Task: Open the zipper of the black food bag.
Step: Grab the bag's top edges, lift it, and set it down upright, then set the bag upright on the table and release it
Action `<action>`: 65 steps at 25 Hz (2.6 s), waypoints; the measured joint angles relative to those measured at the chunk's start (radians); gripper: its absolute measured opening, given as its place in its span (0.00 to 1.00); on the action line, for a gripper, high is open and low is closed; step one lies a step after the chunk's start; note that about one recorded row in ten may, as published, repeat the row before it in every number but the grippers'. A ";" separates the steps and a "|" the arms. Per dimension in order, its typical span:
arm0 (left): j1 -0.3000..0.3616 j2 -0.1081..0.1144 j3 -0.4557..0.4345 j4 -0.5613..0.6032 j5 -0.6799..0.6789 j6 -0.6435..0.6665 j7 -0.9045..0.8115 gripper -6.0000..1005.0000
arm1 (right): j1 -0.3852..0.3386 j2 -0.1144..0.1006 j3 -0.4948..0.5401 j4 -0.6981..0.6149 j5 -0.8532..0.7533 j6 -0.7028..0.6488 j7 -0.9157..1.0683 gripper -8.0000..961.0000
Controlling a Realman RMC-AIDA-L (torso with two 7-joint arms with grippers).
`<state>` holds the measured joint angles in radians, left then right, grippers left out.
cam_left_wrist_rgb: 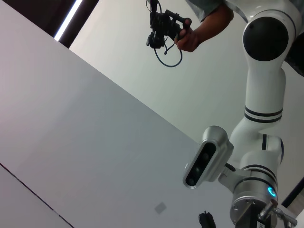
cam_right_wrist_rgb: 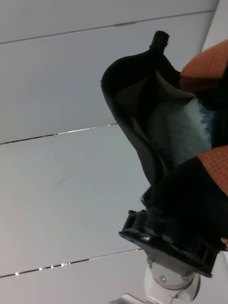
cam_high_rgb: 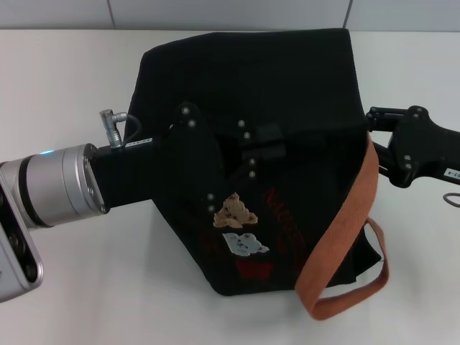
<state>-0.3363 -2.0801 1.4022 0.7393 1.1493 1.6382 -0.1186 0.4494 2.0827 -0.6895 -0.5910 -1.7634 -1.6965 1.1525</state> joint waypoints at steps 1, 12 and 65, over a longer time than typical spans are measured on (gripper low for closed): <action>0.000 0.000 0.000 0.000 0.000 0.000 -0.001 0.09 | -0.002 0.000 0.002 0.001 0.000 -0.002 -0.013 0.30; -0.004 0.000 0.001 0.000 0.000 0.005 -0.006 0.09 | 0.000 0.002 -0.004 0.006 0.001 -0.003 -0.083 0.34; 0.038 0.000 -0.062 -0.609 -0.361 0.096 0.070 0.08 | -0.133 -0.029 0.309 -0.012 -0.082 -0.179 0.114 0.39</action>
<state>-0.2981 -2.0801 1.3403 0.1305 0.7880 1.7341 -0.0490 0.3159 2.0541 -0.3803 -0.6034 -1.8456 -1.8759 1.2668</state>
